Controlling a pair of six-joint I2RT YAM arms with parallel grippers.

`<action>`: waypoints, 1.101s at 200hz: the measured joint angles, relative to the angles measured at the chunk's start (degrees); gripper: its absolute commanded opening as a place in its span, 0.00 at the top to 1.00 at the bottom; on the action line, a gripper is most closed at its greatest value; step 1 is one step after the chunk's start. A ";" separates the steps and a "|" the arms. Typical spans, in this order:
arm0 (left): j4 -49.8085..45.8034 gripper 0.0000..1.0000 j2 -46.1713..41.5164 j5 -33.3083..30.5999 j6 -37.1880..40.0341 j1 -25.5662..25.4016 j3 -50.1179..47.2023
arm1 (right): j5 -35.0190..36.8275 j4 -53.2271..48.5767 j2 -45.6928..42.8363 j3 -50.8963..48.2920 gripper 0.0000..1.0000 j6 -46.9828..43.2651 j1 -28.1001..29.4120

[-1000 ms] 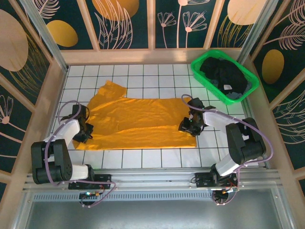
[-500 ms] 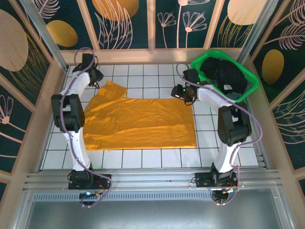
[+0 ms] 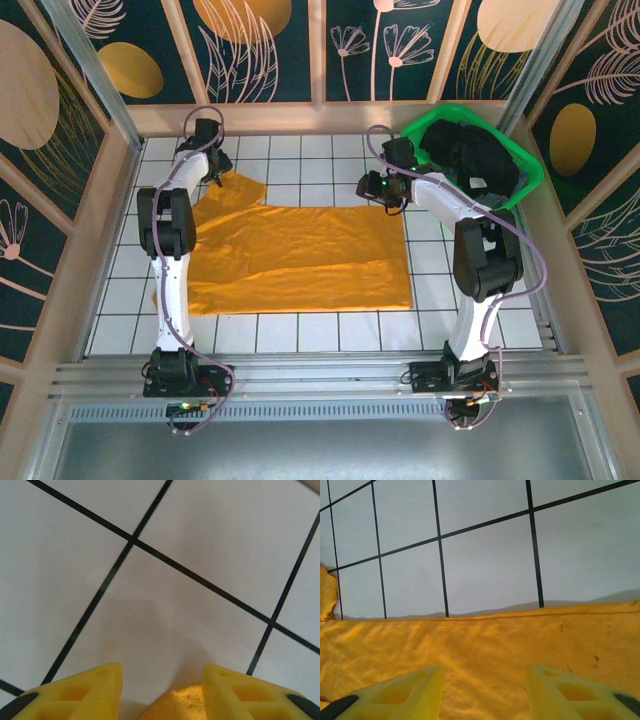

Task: Fold and stack the t-shirts

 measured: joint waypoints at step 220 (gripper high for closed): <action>-1.64 1.00 -0.26 -3.63 0.68 -3.21 -1.77 | 11.15 0.42 -1.95 -7.13 0.58 7.82 -2.89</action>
